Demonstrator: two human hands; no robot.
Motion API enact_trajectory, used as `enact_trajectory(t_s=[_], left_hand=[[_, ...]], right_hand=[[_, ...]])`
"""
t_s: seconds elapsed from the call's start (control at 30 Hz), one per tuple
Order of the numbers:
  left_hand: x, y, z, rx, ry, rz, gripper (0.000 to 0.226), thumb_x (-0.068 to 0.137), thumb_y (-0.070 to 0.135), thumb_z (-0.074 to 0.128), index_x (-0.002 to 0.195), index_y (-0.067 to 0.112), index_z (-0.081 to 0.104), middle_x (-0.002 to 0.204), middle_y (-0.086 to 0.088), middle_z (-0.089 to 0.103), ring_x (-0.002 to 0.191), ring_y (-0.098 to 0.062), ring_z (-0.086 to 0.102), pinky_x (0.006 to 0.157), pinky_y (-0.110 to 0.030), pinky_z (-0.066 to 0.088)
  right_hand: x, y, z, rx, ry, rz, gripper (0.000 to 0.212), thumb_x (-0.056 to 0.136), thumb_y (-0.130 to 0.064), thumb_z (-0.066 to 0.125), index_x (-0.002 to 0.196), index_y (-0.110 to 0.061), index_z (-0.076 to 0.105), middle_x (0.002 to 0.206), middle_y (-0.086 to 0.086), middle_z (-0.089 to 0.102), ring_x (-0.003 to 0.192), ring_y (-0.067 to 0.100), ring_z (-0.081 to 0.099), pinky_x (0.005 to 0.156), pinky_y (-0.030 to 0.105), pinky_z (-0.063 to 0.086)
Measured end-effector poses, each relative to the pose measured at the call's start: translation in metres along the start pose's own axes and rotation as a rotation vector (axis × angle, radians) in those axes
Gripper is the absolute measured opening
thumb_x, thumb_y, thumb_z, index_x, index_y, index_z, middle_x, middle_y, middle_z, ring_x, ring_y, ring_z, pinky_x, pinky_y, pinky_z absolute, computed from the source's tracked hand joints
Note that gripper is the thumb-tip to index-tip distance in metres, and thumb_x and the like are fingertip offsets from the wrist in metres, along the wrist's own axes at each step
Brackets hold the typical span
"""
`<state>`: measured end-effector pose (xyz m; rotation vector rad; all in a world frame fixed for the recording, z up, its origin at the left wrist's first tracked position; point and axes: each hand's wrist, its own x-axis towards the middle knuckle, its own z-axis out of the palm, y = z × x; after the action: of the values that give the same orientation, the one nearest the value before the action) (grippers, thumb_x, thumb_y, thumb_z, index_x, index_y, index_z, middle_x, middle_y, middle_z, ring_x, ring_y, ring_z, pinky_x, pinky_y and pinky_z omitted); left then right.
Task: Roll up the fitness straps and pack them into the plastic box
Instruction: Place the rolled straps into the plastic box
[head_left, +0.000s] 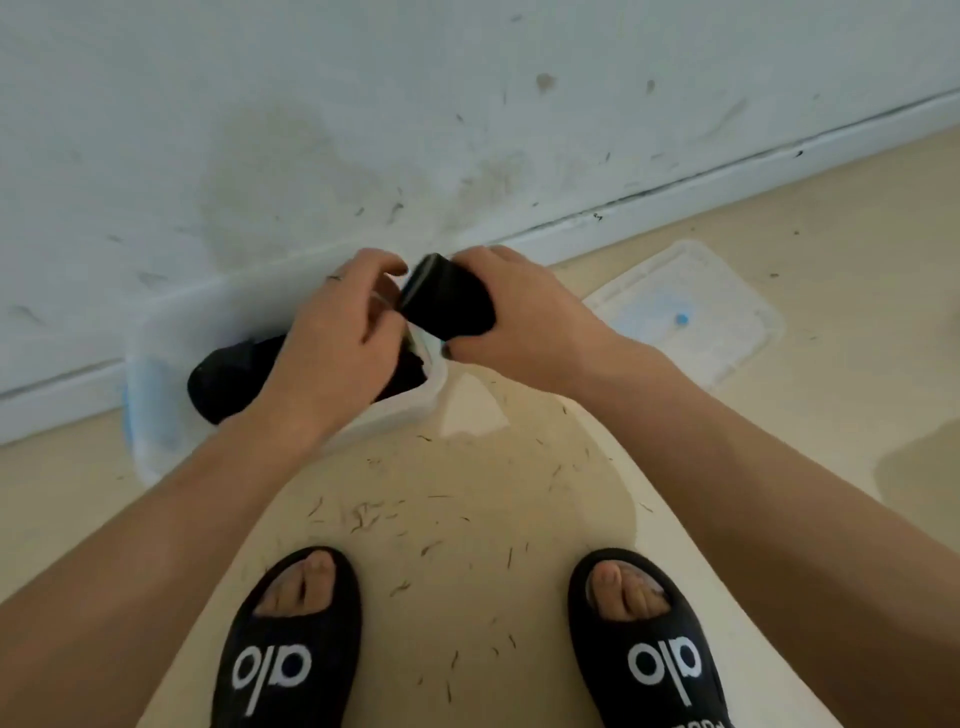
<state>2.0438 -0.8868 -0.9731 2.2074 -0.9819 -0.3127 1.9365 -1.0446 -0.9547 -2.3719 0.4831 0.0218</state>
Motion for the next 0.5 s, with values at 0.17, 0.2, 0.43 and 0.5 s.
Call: enact_trajectory(t_s=[0.17, 0.2, 0.43, 0.5], left_hand=[[-0.017, -0.034, -0.024, -0.142, -0.002, -0.181, 0.032, 0.096, 0.014, 0.051, 0.128, 0.022, 0.052, 0.113, 0.004, 0.063, 0.102, -0.011, 0.062, 0.084, -0.029, 0.049], [-0.021, -0.041, -0.025, -0.118, -0.022, -0.191, 0.029, 0.097, 0.018, 0.054, 0.126, 0.022, 0.053, 0.113, 0.003, 0.064, 0.102, -0.012, 0.062, 0.085, -0.031, 0.049], [-0.032, -0.058, -0.014, -0.059, -0.154, -0.306, 0.019, 0.100, 0.026, 0.061, 0.117, 0.023, 0.053, 0.091, 0.007, 0.065, 0.080, -0.009, 0.064, 0.065, -0.021, 0.045], [-0.032, -0.058, -0.014, -0.051, -0.165, -0.308, 0.022, 0.099, 0.024, 0.064, 0.118, 0.023, 0.053, 0.090, 0.009, 0.064, 0.080, -0.005, 0.062, 0.066, -0.018, 0.046]], right_hand=[[0.041, -0.034, 0.038, -0.181, -0.159, -0.116, 0.050, 0.079, -0.013, 0.072, 0.127, -0.013, 0.060, 0.113, 0.004, 0.055, 0.102, 0.025, 0.060, 0.086, 0.042, 0.054], [0.043, -0.037, 0.046, -0.211, -0.178, -0.130, 0.046, 0.080, -0.012, 0.070, 0.126, -0.014, 0.061, 0.112, 0.004, 0.055, 0.101, 0.026, 0.059, 0.085, 0.043, 0.054], [0.045, -0.046, 0.064, -0.301, -0.302, -0.144, 0.024, 0.087, -0.012, 0.059, 0.111, -0.015, 0.061, 0.101, -0.001, 0.046, 0.089, 0.021, 0.052, 0.068, 0.029, 0.042], [0.044, -0.049, 0.065, -0.305, -0.320, -0.134, 0.019, 0.088, -0.012, 0.058, 0.107, -0.015, 0.060, 0.100, -0.001, 0.042, 0.088, 0.019, 0.050, 0.064, 0.025, 0.038]])
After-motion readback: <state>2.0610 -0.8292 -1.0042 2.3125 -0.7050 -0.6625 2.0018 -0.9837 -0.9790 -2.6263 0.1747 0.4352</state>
